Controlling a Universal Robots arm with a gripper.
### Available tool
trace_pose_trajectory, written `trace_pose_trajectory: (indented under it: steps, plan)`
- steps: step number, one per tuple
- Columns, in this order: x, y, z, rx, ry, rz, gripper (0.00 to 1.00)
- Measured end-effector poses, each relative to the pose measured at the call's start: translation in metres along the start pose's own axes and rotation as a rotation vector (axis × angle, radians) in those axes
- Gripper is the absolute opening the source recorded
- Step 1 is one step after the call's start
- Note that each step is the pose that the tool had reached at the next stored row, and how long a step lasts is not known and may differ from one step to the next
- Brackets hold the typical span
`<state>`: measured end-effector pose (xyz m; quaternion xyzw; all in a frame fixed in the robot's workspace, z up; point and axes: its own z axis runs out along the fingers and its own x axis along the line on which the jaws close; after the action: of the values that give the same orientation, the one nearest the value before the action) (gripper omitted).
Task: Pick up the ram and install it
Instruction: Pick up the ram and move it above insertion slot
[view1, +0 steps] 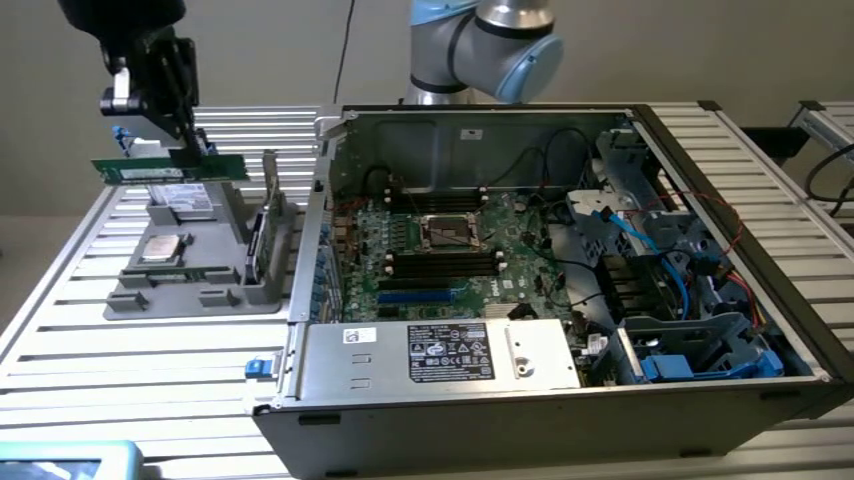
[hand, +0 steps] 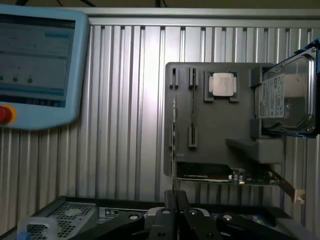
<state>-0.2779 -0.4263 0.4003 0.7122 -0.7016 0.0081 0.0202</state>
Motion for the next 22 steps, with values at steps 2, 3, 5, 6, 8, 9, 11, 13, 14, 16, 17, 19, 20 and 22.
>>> trace_pose_trajectory:
  steps: [2, 3, 5, 6, 8, 9, 11, 13, 14, 16, 17, 19, 20, 22]
  plan:
    - [0.0, -0.0091, -0.0036, -0.0002, 0.0, 0.0, 0.12]
    - [0.0, -0.0135, -0.0051, -0.0003, 0.0, 0.0, 0.12]
    - [0.001, -0.0225, -0.0075, -0.0005, 0.0, 0.0, 0.12]
    - [0.001, -0.027, -0.0086, -0.0006, 0.0, 0.0, 0.12]
    - [0.001, -0.0363, -0.0099, -0.0008, 0.0, 0.0, 0.12]
    - [0.001, -0.0406, -0.01, -0.0009, 0.0, 0.0, 0.12]
    - [0.001, -0.0496, -0.0102, -0.0008, 0.0, 0.0, 0.12]
    - [0.001, -0.0587, -0.0103, -0.0009, 0.0, 0.0, 0.12]
    - [0.001, -0.0633, -0.0104, -0.0008, 0.0, 0.0, 0.12]
    - [0.002, -0.0725, -0.0106, -0.0009, 0.0, 0.0, 0.12]
    - [0.002, -0.077, -0.0106, -0.0008, 0.0, 0.0, 0.12]
    - [0.002, -0.0861, -0.0108, -0.0008, 0.0, 0.0, 0.12]
    - [0.002, -0.0906, -0.0108, -0.0008, 0.0, 0.0, 0.12]
    - [0.002, -0.0997, -0.011, -0.0009, 0.0, 0.0, 0.12]
